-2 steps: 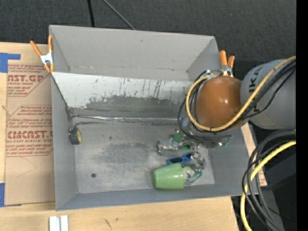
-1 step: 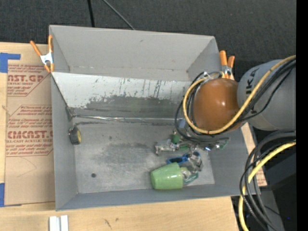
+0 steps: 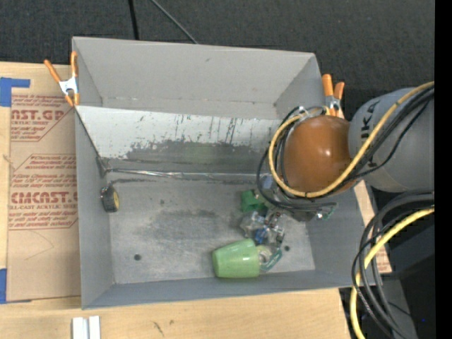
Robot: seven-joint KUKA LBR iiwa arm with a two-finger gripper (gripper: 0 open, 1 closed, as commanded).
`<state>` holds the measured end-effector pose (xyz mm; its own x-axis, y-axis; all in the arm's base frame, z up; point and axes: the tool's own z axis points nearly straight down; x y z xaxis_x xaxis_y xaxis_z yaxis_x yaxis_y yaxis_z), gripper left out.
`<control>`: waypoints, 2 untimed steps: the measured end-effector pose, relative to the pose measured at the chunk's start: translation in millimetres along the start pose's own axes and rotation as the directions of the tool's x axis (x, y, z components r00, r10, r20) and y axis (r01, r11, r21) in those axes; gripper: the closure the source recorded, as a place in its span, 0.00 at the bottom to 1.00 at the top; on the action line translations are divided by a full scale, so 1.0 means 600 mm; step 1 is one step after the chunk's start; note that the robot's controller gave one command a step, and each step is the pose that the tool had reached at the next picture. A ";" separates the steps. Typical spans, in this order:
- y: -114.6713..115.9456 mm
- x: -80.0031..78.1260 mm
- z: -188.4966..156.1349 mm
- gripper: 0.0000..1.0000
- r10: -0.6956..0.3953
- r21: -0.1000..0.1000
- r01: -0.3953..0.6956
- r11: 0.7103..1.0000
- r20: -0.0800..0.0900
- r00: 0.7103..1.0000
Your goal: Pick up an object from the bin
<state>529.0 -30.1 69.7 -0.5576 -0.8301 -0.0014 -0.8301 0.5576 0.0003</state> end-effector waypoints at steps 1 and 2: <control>0.053 0.008 -0.246 1.00 -0.050 0.006 0.050 0.999 0.003 0.999; 0.054 0.009 -0.239 0.00 -0.050 0.000 0.050 0.999 0.002 0.999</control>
Offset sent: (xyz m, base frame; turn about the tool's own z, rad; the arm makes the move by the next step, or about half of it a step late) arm -0.0302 0.0120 0.1437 -0.0508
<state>499.2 -16.7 213.0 -0.5155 -0.8569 -0.0029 -0.8569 0.5155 0.0003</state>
